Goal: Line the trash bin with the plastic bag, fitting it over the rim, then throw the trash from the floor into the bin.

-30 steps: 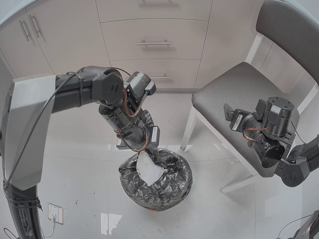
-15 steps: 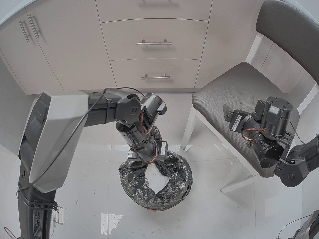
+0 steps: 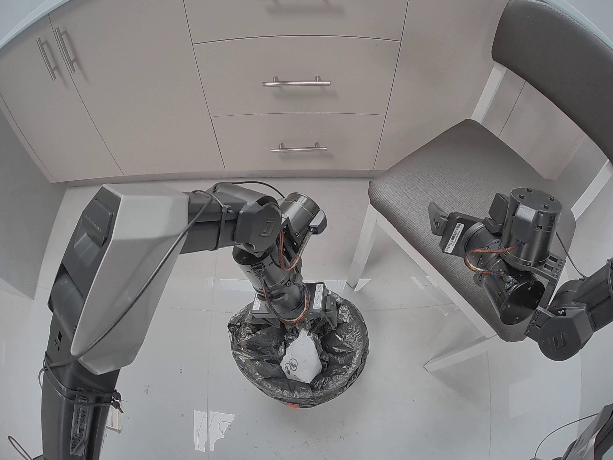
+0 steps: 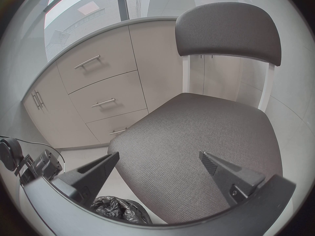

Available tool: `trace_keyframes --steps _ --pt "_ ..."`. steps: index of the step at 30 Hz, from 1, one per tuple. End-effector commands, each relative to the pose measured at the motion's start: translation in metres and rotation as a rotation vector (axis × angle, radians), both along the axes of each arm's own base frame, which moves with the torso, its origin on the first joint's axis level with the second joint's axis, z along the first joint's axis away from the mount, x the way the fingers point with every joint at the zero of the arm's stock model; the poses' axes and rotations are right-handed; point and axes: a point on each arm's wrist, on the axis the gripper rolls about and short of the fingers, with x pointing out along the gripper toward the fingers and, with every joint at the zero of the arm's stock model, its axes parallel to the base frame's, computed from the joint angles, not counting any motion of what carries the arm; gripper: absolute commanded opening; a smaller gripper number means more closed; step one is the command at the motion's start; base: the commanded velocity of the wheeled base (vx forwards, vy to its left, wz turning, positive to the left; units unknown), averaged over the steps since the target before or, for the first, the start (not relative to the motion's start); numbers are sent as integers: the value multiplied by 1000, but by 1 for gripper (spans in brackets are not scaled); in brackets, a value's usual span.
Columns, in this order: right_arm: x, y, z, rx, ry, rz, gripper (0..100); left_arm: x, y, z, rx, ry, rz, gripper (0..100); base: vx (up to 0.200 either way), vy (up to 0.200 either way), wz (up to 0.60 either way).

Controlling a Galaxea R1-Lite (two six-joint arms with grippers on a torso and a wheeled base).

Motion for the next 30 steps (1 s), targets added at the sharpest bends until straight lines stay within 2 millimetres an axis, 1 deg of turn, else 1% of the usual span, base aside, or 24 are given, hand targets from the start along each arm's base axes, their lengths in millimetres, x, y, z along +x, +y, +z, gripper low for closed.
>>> trace_keyframes --steps 1,5,8,12,13,21,24,25,27,28,30 --pt "0 0 -1 -1 2 0 100 1 0 -3 5 5 2 100 0 0 0" --pt "0 0 -1 -2 3 0 100 -1 -2 -3 17 -3 1 100 0 0 0" --pt "0 0 -1 -1 2 0 100 -4 -8 -7 50 -15 -15 100 0 0 0" --pt "0 0 0 0 1 0 100 -3 -9 -10 47 -19 -18 100 0 0 0" --pt "0 0 0 0 1 0 100 -2 -10 -11 44 -26 -17 0 0 0 0" --pt "0 0 1 5 -2 -1 100 0 -14 -21 48 -24 -23 0 0 0 0" --pt "0 -1 1 7 -4 -3 100 6 -18 -36 42 -35 -27 0 0 0 0" --pt "0 -1 1 7 -4 -3 100 6 -18 -36 42 -35 -27 0 0 0 0" --pt "0 -1 1 12 -16 -3 100 13 -23 -56 49 -65 -21 0 0 0 0" --pt "0 -1 1 13 -17 -3 100 14 -23 -57 49 -65 -20 0 0 0 0" --pt "1 -1 2 22 -33 -1 100 19 -25 -77 54 -66 -28 0 0 0 0"
